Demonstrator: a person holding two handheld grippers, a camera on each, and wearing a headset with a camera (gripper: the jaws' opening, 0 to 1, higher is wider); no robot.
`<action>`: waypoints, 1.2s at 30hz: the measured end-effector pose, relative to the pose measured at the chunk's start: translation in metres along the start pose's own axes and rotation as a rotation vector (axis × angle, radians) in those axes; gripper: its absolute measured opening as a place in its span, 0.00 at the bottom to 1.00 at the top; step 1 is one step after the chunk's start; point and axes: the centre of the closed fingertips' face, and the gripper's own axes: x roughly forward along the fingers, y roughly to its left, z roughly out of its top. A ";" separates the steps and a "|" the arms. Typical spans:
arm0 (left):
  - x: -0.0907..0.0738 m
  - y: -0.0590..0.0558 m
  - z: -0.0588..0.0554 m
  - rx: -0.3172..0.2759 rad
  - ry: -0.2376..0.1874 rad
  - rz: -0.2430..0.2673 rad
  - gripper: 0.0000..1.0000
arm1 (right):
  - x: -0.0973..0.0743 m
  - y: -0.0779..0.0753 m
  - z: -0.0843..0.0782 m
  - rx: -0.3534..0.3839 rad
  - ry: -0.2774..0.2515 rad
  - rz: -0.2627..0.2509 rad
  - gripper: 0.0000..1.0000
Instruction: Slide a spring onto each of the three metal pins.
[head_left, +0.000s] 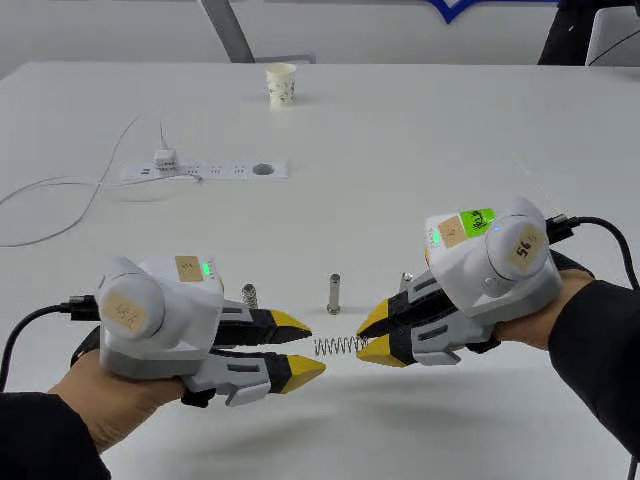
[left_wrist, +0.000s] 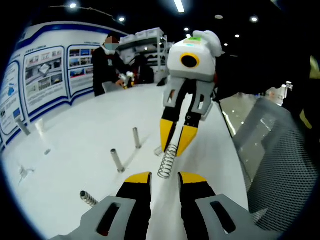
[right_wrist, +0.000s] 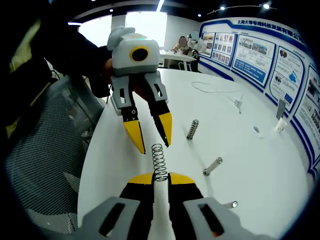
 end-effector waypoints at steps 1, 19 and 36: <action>0.001 -0.001 0.000 0.004 0.001 -0.003 0.21 | 0.000 0.001 0.000 -0.002 0.000 0.002 0.11; 0.003 -0.008 0.000 0.051 0.019 -0.025 0.12 | -0.007 0.009 0.012 -0.038 0.016 0.021 0.11; 0.004 -0.010 0.000 0.056 0.021 -0.023 0.10 | -0.011 0.016 0.045 -0.098 0.000 0.022 0.11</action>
